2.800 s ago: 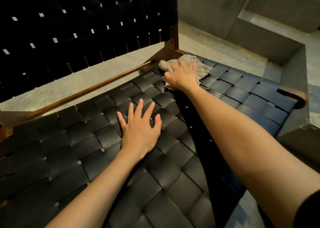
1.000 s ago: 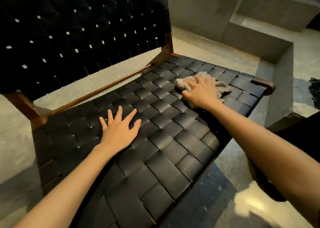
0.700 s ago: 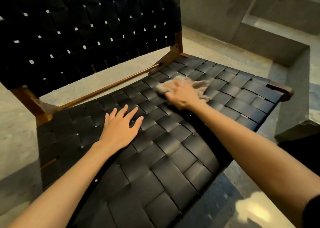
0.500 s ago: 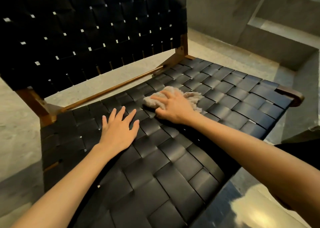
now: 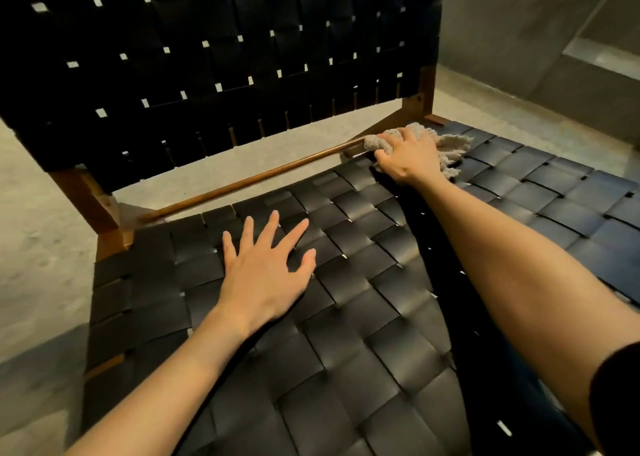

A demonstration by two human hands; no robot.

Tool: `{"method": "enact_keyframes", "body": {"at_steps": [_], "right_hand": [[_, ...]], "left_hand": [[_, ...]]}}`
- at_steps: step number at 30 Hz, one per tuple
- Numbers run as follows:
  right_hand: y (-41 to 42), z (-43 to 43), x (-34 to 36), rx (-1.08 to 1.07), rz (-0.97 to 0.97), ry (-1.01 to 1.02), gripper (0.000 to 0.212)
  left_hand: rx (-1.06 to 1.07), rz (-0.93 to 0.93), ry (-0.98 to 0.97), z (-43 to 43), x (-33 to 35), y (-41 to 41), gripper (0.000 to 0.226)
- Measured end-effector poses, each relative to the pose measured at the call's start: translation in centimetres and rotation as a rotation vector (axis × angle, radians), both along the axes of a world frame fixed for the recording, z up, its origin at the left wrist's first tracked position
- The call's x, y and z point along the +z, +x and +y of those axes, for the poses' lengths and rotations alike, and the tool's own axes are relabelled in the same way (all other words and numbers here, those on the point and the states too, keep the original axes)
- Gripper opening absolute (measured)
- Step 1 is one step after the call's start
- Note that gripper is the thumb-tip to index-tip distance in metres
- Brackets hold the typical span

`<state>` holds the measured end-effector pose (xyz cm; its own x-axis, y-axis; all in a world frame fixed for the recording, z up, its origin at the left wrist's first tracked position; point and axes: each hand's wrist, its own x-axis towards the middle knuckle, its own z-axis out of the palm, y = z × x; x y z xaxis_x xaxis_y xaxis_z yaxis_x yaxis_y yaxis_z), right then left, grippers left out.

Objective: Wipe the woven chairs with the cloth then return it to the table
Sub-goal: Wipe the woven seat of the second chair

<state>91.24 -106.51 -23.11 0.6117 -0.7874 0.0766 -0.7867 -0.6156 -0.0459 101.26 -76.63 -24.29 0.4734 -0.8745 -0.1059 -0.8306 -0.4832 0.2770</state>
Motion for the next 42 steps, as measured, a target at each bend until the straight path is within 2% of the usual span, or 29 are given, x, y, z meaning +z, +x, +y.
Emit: {"method": "enact_keyframes", "body": {"at_steps": [8, 12, 17, 22, 27, 30, 34, 37, 39, 42], "right_hand": [[3.1, 6.4, 0.1, 0.207, -0.134, 0.127, 0.045], [4.4, 12.2, -0.1, 0.287, -0.199, 0.184, 0.042], [7.4, 20.0, 0.0, 0.406, -0.235, 0.303, 0.042], [11.5, 28.9, 1.4, 0.488, -0.304, 0.407, 0.043], [10.6, 32.7, 2.8, 0.619, -0.297, 0.483, 0.044], [6.8, 31.1, 2.8, 0.549, -0.266, 0.476, 0.051], [2.1, 24.9, 3.0, 0.302, -0.108, 0.273, 0.05], [1.2, 24.4, 3.2, 0.184, -0.144, 0.282, 0.047], [1.8, 26.7, 3.6, 0.235, -0.204, 0.372, 0.045], [2.6, 31.8, 3.9, 0.442, -0.251, 0.446, 0.041]], "left_hand": [[-0.009, 0.066, -0.027, 0.4, 0.8, 0.2, 0.059], [-0.042, 0.229, -0.086, 2.7, 2.9, 2.0, 0.057], [0.078, 0.026, -0.087, 10.9, 3.9, 4.3, 0.052], [0.282, 0.054, -0.094, 16.8, 5.4, 4.8, 0.055], [0.205, 0.119, -0.073, 20.0, 6.3, 3.8, 0.066], [0.194, 0.114, -0.088, 21.1, 6.0, 2.5, 0.067], [0.22, 0.134, -0.142, 21.3, 5.3, 1.5, 0.063], [0.248, 0.133, -0.158, 21.3, 5.1, 1.0, 0.059], [0.271, 0.115, -0.165, 21.4, 5.2, 0.6, 0.057], [0.301, 0.13, -0.174, 21.8, 5.5, 0.1, 0.055]]}}
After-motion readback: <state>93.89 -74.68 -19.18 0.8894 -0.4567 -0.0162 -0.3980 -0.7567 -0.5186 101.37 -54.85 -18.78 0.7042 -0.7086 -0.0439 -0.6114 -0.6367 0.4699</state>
